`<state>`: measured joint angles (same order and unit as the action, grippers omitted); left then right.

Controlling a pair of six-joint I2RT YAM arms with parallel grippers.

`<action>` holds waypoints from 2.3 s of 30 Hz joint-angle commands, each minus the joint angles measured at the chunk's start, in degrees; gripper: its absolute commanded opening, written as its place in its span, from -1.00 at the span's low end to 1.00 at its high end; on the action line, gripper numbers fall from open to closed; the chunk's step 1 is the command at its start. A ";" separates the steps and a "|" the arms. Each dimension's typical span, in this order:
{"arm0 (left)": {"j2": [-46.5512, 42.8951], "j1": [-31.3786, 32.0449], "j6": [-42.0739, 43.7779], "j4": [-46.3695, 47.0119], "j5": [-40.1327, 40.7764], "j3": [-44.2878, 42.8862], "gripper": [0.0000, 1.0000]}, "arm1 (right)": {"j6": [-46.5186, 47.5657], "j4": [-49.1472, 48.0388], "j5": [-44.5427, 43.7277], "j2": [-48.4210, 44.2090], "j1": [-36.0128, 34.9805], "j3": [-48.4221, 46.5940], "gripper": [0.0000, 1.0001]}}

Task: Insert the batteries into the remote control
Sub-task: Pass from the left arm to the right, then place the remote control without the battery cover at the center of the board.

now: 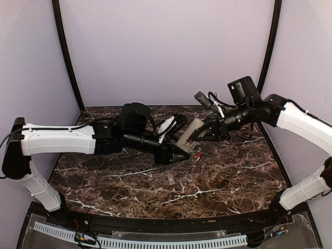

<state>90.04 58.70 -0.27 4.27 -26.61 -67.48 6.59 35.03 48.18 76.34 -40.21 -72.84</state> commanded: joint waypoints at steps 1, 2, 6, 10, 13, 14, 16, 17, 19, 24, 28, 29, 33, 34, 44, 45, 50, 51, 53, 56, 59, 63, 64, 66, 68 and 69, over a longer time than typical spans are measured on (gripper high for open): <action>0.09 0.01 4.18 -3.38 5.64 -1.23 0.04 | -5.71 -1.28 -0.46 -1.29 1.25 1.44 -0.98; 0.32 0.01 4.65 -3.48 6.06 -1.24 0.14 | -6.45 -1.73 -0.70 -1.58 1.75 2.06 -0.98; 0.22 0.08 6.65 -2.95 10.07 -0.55 0.46 | -14.14 -4.45 -3.93 -1.97 2.58 4.90 -0.99; 0.11 0.27 8.75 -2.79 13.37 0.29 0.67 | -23.51 -4.98 -10.93 -2.18 2.96 8.94 -1.00; -0.16 0.28 9.19 -2.83 15.03 1.24 0.69 | -31.23 -6.39 -14.45 -3.07 4.04 14.22 -1.00; -0.19 0.28 9.05 -2.89 15.41 1.53 0.69 | -33.94 -7.75 -14.58 -3.42 4.55 16.82 -1.00; -0.09 0.28 8.76 -3.12 16.04 1.59 0.69 | -39.75 -10.81 -14.91 -4.10 5.38 22.48 -1.00; 0.01 0.28 8.65 -3.59 16.18 1.54 0.69 | -42.44 -12.64 -14.88 -4.48 5.66 25.11 -1.00; 0.18 0.28 8.34 -3.87 16.81 1.42 0.69 | -47.73 -17.40 -14.30 -5.39 5.96 30.27 -1.00; 0.79 0.28 8.10 -3.93 17.61 1.37 0.69 | -57.80 -28.13 -14.96 -6.06 8.22 40.75 -1.00; 0.93 0.28 8.17 -3.97 17.90 1.14 0.68 | -61.65 -32.26 -17.13 -5.81 9.09 44.96 -0.97; 0.93 0.28 8.22 -3.95 17.99 1.17 0.68 | -62.53 -32.82 -17.85 -5.70 9.18 45.57 -0.93; 1.07 0.28 8.59 -3.94 18.54 1.22 0.68 | -66.15 -34.76 -19.30 -5.22 9.10 48.74 -0.77; 1.12 0.28 8.69 -3.93 18.62 1.21 0.68 | -66.66 -34.64 -19.68 -5.24 9.10 49.28 -0.67; 2.10 0.30 9.83 -5.66 18.69 0.07 0.68 | -63.59 -25.03 -20.39 -7.58 9.20 48.40 0.17; 2.21 0.29 10.00 -5.81 18.83 -0.17 0.68 | -62.90 -23.62 -20.03 -7.61 9.18 47.84 0.22; 2.61 0.26 10.42 -6.18 18.83 -0.75 0.68 | -60.96 -14.75 -18.67 -9.44 9.18 46.03 0.40; 2.67 0.27 10.44 -6.24 18.91 -0.78 0.68 | -60.46 -13.18 -18.17 -10.04 9.17 45.77 0.41; 2.88 0.26 10.54 -6.44 18.98 -0.80 0.69 | -59.25 -9.51 -17.57 -11.49 9.11 45.03 0.43; 2.93 0.21 10.64 -6.47 18.99 -0.76 0.69 | -57.21 -1.27 -18.98 -13.52 9.17 42.51 0.58; 3.09 0.19 10.71 -6.27 19.13 -0.66 0.70 | -53.94 4.64 -21.33 -14.98 9.16 38.78 0.61; 2.78 -0.06 10.87 -6.32 19.03 -0.15 0.71 | -40.45 4.98 -22.71 -12.78 9.18 29.56 0.65; 2.38 -0.51 10.70 -6.19 18.78 -0.04 0.71 | -35.37 4.99 -22.58 -10.98 9.14 26.05 0.65; 1.47 -1.28 9.51 -5.47 17.99 0.54 0.71 | -24.64 5.55 -22.52 -7.55 9.09 18.86 0.68; -0.11 -3.74 7.26 -3.58 17.03 1.81 0.71 | -14.21 3.14 -23.14 -5.58 9.14 15.07 0.71; -0.69 -4.50 4.99 -2.61 16.63 2.88 0.71 | -8.90 0.25 -23.23 -5.17 9.10 15.23 0.72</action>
<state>92.95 57.49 9.21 -0.43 -8.34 -67.05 -26.44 39.51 26.61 68.99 -31.22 -53.19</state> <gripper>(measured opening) 0.853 0.852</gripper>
